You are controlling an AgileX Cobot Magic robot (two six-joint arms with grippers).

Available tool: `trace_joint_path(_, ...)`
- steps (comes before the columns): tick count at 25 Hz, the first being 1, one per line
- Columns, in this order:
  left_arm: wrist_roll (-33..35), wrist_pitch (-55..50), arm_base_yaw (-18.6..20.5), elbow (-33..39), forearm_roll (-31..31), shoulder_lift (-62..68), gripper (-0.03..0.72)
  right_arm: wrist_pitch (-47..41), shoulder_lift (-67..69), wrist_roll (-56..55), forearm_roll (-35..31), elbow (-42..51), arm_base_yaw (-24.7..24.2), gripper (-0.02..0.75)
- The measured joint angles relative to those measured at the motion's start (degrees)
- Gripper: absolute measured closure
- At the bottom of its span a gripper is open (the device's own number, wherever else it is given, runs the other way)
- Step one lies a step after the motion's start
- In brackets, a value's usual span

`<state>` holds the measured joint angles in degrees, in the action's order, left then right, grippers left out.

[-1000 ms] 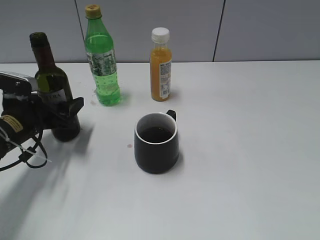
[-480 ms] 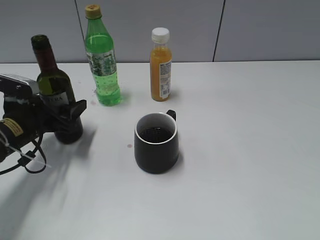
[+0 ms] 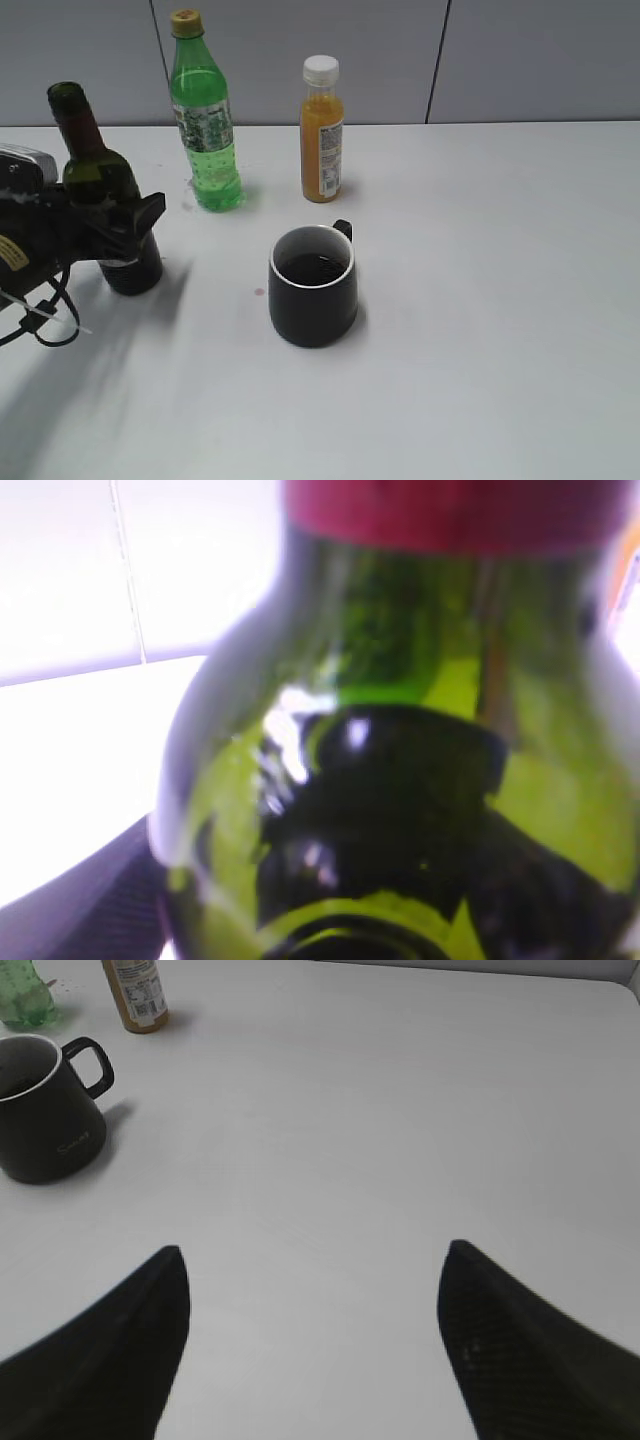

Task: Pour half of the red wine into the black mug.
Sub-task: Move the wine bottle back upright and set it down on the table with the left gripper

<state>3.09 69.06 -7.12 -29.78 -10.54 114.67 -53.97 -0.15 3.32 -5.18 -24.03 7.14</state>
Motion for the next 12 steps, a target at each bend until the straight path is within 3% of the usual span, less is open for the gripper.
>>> trace_joint_path(12,0.00,-0.24,0.29,1.12,0.28,-19.41,-0.004,0.00,0.00,0.00,0.00,0.00,0.00,0.153)
